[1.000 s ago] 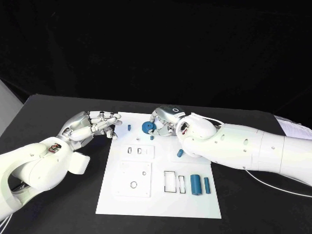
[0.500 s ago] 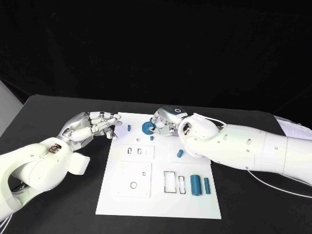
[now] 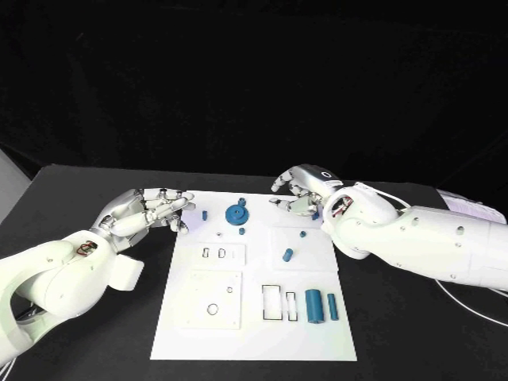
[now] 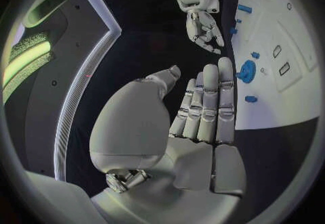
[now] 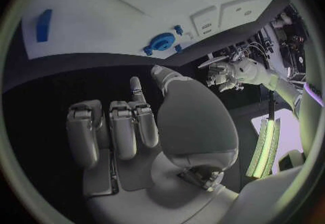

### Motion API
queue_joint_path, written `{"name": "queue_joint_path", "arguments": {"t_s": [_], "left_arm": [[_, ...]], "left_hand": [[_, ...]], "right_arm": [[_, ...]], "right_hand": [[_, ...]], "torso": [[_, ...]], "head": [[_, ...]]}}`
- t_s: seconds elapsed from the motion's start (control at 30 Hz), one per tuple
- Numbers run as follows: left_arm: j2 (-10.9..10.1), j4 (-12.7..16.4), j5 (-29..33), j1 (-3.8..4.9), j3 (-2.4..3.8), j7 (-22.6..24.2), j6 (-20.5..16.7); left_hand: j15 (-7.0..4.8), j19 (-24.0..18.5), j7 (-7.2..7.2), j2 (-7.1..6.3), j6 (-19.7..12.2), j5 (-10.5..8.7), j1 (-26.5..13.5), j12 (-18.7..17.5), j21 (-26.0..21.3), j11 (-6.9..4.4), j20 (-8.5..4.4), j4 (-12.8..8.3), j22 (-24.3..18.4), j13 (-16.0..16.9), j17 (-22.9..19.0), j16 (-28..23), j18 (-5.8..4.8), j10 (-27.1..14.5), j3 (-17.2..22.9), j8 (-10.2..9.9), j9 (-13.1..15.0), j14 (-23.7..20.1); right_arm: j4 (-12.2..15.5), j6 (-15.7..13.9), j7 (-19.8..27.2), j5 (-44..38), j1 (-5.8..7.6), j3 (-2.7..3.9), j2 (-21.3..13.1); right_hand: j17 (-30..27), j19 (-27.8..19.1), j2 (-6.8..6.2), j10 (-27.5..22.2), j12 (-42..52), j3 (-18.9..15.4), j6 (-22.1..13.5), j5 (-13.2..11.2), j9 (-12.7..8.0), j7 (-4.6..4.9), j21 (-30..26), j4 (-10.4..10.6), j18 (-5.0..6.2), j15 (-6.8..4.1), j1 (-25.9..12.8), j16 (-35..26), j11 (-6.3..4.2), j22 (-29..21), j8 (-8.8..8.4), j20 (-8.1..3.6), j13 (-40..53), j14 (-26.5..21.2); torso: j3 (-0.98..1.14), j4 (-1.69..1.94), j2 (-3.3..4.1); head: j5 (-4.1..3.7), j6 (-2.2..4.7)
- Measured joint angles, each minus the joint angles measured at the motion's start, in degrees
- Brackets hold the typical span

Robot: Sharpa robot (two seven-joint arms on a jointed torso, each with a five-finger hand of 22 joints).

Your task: Assemble the parts on the task board

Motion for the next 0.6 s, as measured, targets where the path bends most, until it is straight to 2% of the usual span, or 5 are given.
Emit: {"name": "queue_joint_path", "arguments": {"t_s": [0.07,0.17,0.33,0.47,0.6], "left_arm": [[0.1,0.0,0.0,-0.01,0.00,0.1,0.1],[0.1,-0.1,0.1,-0.05,0.00,0.1,0.4],[0.4,-0.4,0.1,-0.12,0.00,0.2,0.6],[0.5,-0.5,0.1,-0.22,0.00,0.2,0.7],[0.5,-0.6,0.2,-0.37,0.00,0.2,0.8]], "left_hand": [[0.00,0.0,0.00,0.00,0.0,0.00,0.0,0.0,0.0,-0.18,0.00,0.0,0.0,0.0,0.0,0.0,0.00,-0.2,0.0,-0.2,0.0,0.0],[0.00,0.0,0.00,0.00,0.0,0.00,0.0,0.0,0.0,-0.21,0.00,0.0,0.0,0.0,-0.1,0.0,0.00,-0.2,0.0,-0.2,0.0,0.0],[0.00,0.0,0.00,0.00,0.0,0.00,0.0,0.0,0.2,-0.01,0.00,0.0,0.0,0.0,-0.1,0.0,0.00,-0.4,0.0,-0.2,0.0,0.0],[0.00,-0.2,0.00,0.00,0.0,0.00,0.0,0.0,0.2,-0.01,-0.21,0.0,0.0,0.0,-0.1,0.0,0.01,-0.4,0.0,-0.2,0.0,0.0],[0.00,-0.2,0.00,0.00,0.0,0.00,0.0,0.0,0.2,-0.01,-0.21,0.0,0.0,0.0,-0.1,0.0,0.01,-0.4,0.0,-0.2,0.0,0.0]], "right_arm": [[0.5,-0.1,1.8,2.3,0.04,0.03,-1.9],[0.4,0.0,5.3,6.2,0.08,0.04,-4.5],[-2.9,0.7,10.1,11.1,0.09,-0.18,-6.7],[-5.3,1.7,12.5,13.2,-0.06,-0.39,-7.3],[-6.7,2.7,13.8,14.4,-0.35,-0.51,-7.6]], "right_hand": [[0.0,0.0,-0.64,0.0,0.0,0.9,0.0,-1.8,0.0,0.04,-0.7,-0.9,0.00,0.00,1.6,0.0,0.00,0.0,-0.32,0.00,0.0,0.0],[0.0,0.0,-1.68,0.0,-0.1,1.3,-0.3,-2.4,0.0,0.33,-1.1,-2.4,0.01,0.00,3.4,0.0,0.00,0.0,-0.55,0.00,0.0,0.0],[0.0,0.0,-2.43,0.0,-0.8,0.9,-0.8,-4.3,-0.1,0.79,-1.7,-3.2,0.00,0.00,4.1,0.0,0.00,0.0,-1.21,0.00,0.0,0.0],[0.0,0.0,-2.61,0.2,-1.2,0.0,-1.5,-4.3,-0.2,0.99,-2.1,-3.2,0.00,0.07,4.3,0.0,0.18,0.0,-1.80,0.00,0.0,-0.1],[0.0,0.0,-2.87,0.0,-1.2,-1.7,-2.7,-4.3,-0.4,1.20,-2.1,-3.1,0.00,0.21,4.5,0.0,0.37,0.0,-2.72,0.00,0.0,-0.2]], "torso": [[0.08,-0.10,-0.01],[0.21,-0.28,-0.02],[0.45,-0.55,-0.08],[0.60,-0.62,-0.09],[0.64,-0.55,-0.09]], "head": [[-0.24,0.24],[-0.52,0.52],[-0.54,0.82],[-0.63,0.73],[-0.85,0.46]]}}
